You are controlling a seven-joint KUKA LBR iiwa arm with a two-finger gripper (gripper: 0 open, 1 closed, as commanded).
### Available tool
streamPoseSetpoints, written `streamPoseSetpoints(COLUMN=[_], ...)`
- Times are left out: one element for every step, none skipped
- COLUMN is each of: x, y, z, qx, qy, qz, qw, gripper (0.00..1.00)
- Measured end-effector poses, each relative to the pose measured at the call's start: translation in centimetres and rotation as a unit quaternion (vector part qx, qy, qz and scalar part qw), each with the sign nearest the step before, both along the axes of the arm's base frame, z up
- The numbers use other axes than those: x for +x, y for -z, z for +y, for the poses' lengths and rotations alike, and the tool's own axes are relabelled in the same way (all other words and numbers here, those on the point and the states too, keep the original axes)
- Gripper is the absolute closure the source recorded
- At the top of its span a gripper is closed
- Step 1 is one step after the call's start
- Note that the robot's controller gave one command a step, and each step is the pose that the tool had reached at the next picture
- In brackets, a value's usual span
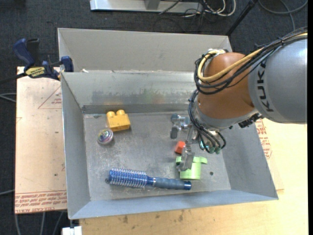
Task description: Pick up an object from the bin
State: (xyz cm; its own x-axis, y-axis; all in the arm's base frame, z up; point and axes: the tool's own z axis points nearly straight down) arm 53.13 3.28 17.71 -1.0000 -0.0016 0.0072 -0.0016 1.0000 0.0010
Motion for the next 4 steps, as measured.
streamPoseSetpoints(x=[-3.4, -1.3, -1.1, -1.3], y=[10.3, 10.5, 10.1, 10.5], z=[-2.5, -8.3, -8.3, -8.3], qx=[0.0, 0.0, 0.0, 0.0], qy=[-0.036, 0.061, 0.061, 0.061], qz=[0.0007, -0.0066, -0.0069, -0.0071], qw=[0.9994, 0.9981, 0.9981, 0.9981], gripper=[0.0, 0.0, 1.0, 0.0])
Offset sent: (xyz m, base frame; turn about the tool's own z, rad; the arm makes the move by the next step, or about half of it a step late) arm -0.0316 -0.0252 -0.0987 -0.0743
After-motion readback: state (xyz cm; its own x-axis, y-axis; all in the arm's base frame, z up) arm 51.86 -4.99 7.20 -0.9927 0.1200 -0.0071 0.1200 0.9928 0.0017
